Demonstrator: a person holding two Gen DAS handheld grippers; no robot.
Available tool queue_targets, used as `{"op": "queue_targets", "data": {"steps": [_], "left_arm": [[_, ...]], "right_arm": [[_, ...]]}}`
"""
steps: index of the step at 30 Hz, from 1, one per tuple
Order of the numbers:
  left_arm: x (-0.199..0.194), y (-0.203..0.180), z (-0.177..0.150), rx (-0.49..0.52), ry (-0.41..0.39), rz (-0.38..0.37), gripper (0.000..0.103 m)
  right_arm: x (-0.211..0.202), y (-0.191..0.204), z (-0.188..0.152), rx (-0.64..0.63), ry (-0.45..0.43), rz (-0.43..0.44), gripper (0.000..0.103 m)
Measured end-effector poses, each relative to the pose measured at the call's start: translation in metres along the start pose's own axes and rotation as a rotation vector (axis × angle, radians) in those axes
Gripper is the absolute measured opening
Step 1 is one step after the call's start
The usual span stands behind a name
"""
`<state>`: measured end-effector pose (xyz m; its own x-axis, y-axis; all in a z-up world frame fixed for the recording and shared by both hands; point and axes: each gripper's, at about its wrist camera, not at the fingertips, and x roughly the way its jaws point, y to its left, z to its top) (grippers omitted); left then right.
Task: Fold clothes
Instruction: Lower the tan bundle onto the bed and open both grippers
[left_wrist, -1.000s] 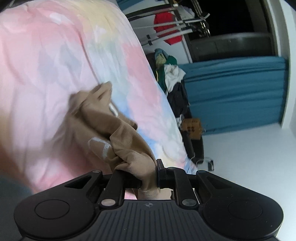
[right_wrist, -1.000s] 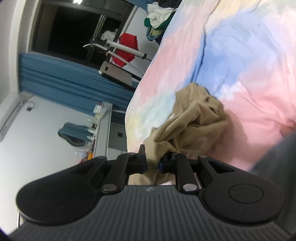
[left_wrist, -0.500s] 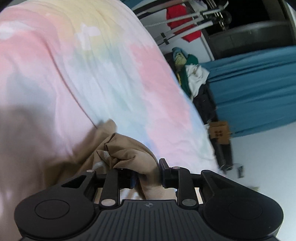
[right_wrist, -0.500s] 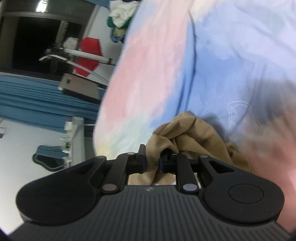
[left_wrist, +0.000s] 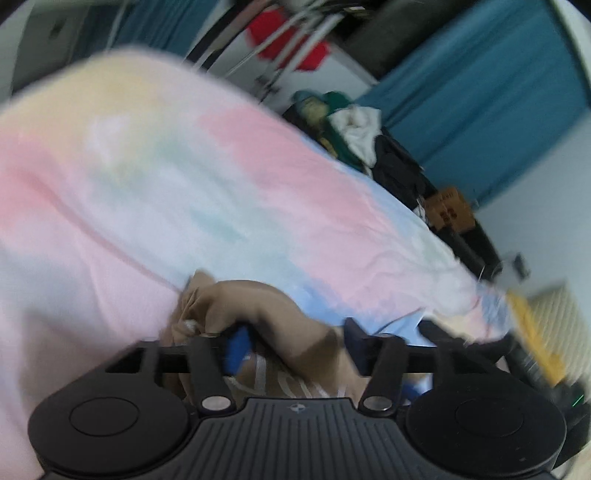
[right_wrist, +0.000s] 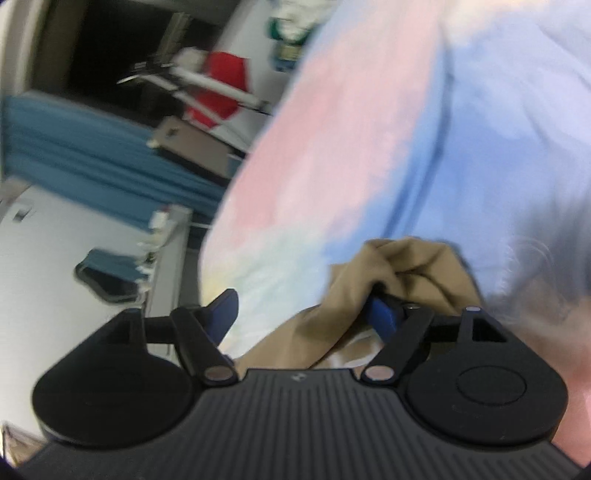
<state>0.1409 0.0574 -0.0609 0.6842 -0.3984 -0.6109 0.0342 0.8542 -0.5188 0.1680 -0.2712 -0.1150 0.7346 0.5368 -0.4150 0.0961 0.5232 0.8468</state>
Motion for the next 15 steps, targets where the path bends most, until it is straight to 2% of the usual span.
{"op": "queue_targets", "data": {"steps": [3, 6, 7, 9, 15], "left_arm": [[-0.015, -0.02, -0.011, 0.148, -0.078, 0.045, 0.078], [-0.017, -0.031, -0.02, 0.235, -0.118, 0.085, 0.079], [-0.015, -0.034, -0.021, 0.255, -0.116, 0.09, 0.079], [-0.007, -0.036, -0.024, 0.285, -0.107, 0.105, 0.079], [0.026, -0.029, -0.03, 0.307, -0.059, 0.165, 0.079]], "right_arm": [[-0.011, 0.014, -0.002, -0.133, -0.046, 0.037, 0.078], [-0.02, 0.029, -0.006, -0.342, -0.144, -0.017, 0.077], [-0.018, 0.032, -0.006, -0.408, -0.15, -0.045, 0.077], [-0.009, 0.033, -0.006, -0.503, -0.14, -0.103, 0.068], [0.034, 0.017, -0.007, -0.575, -0.061, -0.245, 0.067]]}}
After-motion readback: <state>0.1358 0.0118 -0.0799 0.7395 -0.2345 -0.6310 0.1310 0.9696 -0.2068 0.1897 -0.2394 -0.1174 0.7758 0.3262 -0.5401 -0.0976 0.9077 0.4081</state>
